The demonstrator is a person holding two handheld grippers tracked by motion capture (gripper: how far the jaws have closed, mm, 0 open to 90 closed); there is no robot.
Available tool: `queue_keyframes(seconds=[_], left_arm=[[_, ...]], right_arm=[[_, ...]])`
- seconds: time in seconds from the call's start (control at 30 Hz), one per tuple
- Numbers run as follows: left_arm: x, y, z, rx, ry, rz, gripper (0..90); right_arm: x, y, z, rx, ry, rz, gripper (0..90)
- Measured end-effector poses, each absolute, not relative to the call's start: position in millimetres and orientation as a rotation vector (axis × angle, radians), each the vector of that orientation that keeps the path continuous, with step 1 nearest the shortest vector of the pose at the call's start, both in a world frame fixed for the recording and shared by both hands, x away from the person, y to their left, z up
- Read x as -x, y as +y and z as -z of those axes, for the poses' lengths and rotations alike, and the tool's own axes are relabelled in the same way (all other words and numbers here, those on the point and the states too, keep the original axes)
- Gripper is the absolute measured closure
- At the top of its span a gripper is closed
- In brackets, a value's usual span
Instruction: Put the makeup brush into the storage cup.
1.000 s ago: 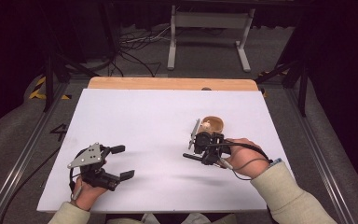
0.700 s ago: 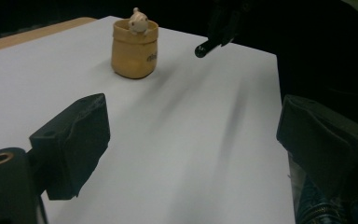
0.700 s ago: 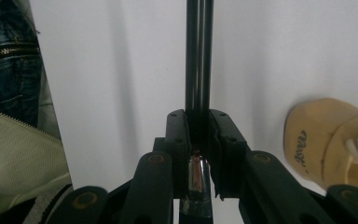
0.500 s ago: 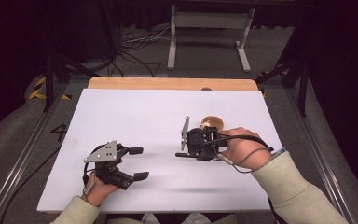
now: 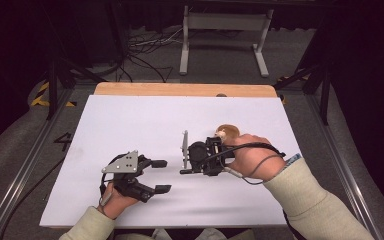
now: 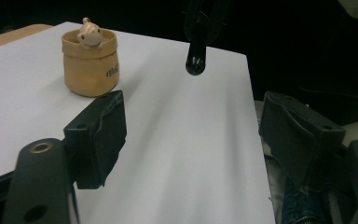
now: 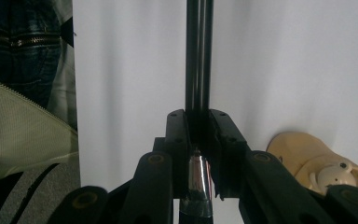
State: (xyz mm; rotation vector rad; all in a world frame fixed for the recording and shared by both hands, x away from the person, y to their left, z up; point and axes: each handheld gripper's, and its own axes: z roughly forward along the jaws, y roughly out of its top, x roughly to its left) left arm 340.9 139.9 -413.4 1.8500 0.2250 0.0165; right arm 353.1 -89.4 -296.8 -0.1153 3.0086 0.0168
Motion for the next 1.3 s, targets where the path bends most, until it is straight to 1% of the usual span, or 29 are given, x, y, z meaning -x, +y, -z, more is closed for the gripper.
queue_keyframes(seconds=[0.2, 0.37, 0.53, 0.57, 0.6, 0.73, 0.77, 0.83, 0.93, 0.97, 1.0, 1.03, 1.3], left_arm=[[-341.3, 131.6, 413.4, -1.861, 0.198, 0.001, 29.4], [-341.5, 127.7, 414.0, -1.872, 0.188, 0.021, 35.7], [-341.3, 124.8, 414.4, -1.883, 0.185, 0.025, 45.4], [-341.1, 123.9, 414.7, -1.896, 0.185, 0.022, 45.4], [-340.8, 123.2, 415.2, -1.899, 0.183, 0.026, 49.8], [-340.4, 122.0, 416.1, -1.916, 0.180, 0.024, 58.2], [-340.2, 121.6, 416.4, -1.921, 0.179, 0.022, 58.2], [-339.3, 120.7, 416.8, -1.930, 0.176, 0.017, 66.2], [-338.8, 120.2, 416.8, -1.937, 0.174, 0.011, 71.8], [-338.5, 119.8, 416.9, -1.941, 0.176, 0.003, 71.8], [-337.9, 118.7, 417.6, -1.955, 0.174, 0.003, 75.9], [-337.9, 118.7, 417.6, -1.955, 0.174, 0.003, 77.6], [-336.3, 117.4, 418.5, -1.972, 0.171, -0.017, 78.9]], right_arm=[[-350.6, -78.7, 297.8, 0.159, 3.009, -0.001, 79.1], [-349.7, -67.6, 301.1, 0.189, 3.010, 0.031, 79.2], [-348.2, -59.7, 304.1, 0.210, 3.017, 0.047, 79.1], [-347.8, -58.1, 305.1, 0.215, 3.018, 0.051, 79.1], [-347.5, -55.1, 306.3, 0.226, 3.021, 0.068, 79.1], [-347.1, -50.5, 309.6, 0.234, 3.024, 0.080, 79.2], [-347.1, -50.5, 309.6, 0.234, 3.024, 0.080, 79.2], [-346.9, -48.3, 311.1, 0.238, 3.027, 0.089, 79.1], [-347.3, -47.2, 312.5, 0.237, 3.029, 0.089, 79.1], [-347.3, -47.2, 312.5, 0.237, 3.029, 0.089, 79.1], [-347.1, -46.1, 313.0, 0.238, 3.031, 0.092, 79.1], [-347.1, -46.1, 313.0, 0.238, 3.031, 0.092, 79.1], [-347.7, -46.0, 315.0, 0.240, 3.040, 0.089, 79.1]])
